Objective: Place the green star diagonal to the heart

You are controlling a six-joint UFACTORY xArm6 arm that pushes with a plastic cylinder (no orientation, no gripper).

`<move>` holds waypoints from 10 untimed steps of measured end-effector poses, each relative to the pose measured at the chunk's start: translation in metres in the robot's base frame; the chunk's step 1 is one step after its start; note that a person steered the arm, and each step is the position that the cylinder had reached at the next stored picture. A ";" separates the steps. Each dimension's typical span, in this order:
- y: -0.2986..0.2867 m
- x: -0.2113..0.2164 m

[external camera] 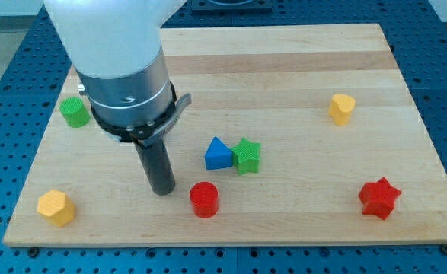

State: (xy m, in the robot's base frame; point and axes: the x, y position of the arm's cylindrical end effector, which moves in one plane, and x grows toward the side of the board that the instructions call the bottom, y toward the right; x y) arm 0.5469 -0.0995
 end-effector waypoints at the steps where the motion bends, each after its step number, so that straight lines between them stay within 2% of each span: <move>1: 0.015 -0.010; 2: 0.021 -0.010; 5: 0.107 -0.009; 6: 0.107 -0.010; 7: 0.122 -0.029; 10: 0.159 -0.137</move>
State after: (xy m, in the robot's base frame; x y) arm 0.4101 0.0591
